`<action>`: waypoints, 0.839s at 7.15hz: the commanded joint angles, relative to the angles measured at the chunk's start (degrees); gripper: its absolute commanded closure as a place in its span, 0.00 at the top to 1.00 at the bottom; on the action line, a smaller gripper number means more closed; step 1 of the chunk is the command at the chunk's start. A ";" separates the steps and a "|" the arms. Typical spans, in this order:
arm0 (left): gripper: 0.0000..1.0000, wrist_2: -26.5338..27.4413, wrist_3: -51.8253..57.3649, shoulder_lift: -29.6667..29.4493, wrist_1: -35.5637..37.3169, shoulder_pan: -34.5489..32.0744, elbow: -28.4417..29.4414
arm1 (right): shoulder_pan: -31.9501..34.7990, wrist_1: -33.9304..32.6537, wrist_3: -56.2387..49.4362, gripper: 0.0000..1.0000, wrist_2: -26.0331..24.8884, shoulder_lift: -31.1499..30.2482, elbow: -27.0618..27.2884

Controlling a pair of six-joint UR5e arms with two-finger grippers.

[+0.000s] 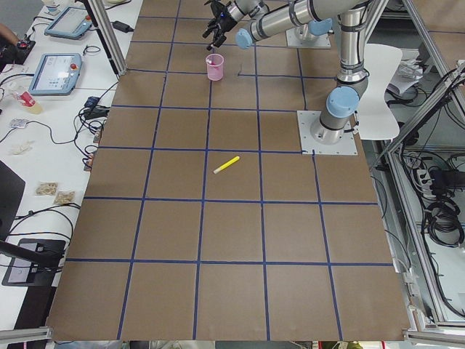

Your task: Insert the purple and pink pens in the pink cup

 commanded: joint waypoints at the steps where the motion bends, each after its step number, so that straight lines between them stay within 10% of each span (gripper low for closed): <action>1: 1.00 -8.03 3.80 7.30 -28.24 6.35 8.99 | 0.08 0.26 0.09 1.00 -0.07 -0.46 -0.47; 3: 1.00 -19.80 12.81 11.09 -50.73 15.13 16.24 | 0.35 2.62 2.01 1.00 -0.07 -0.55 -2.74; 6: 1.00 -29.13 35.31 16.20 -66.06 28.67 17.31 | 0.26 5.45 1.93 1.00 -0.25 0.15 -5.74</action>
